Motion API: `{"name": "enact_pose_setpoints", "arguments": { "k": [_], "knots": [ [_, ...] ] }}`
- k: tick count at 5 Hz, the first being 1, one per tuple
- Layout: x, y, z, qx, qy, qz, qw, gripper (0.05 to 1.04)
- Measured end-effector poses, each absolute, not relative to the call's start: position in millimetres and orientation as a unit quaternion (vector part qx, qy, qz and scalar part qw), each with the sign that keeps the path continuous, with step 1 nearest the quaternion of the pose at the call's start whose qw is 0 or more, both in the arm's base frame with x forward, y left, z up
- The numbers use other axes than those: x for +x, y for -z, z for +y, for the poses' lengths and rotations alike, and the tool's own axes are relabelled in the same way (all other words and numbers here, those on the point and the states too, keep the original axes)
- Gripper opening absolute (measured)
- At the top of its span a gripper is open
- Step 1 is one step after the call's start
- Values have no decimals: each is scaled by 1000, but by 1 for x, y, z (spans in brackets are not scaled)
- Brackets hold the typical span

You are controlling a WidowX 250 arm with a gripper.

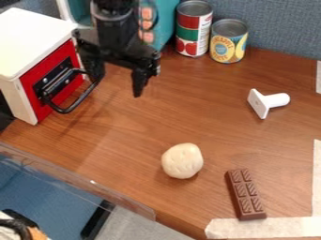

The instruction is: Pulls the door of the drawer and opens it

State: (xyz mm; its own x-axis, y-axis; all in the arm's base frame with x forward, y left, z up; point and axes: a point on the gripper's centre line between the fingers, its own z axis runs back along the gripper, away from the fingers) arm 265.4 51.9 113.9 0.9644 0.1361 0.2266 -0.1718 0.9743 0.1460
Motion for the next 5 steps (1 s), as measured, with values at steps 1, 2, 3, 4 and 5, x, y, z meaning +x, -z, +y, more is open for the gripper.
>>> {"name": "enact_pose_setpoints", "arguments": {
  "k": [1,2,3,4,5],
  "knots": [
    [272,-94,73,100,-98,-98,985,999],
    [278,-77,94,113,-101,-89,984,999],
    [285,-66,111,120,-92,-93,984,999],
    [290,-59,119,128,-75,-92,985,999],
    [293,-55,126,129,-67,-88,985,999]
  ]
}}
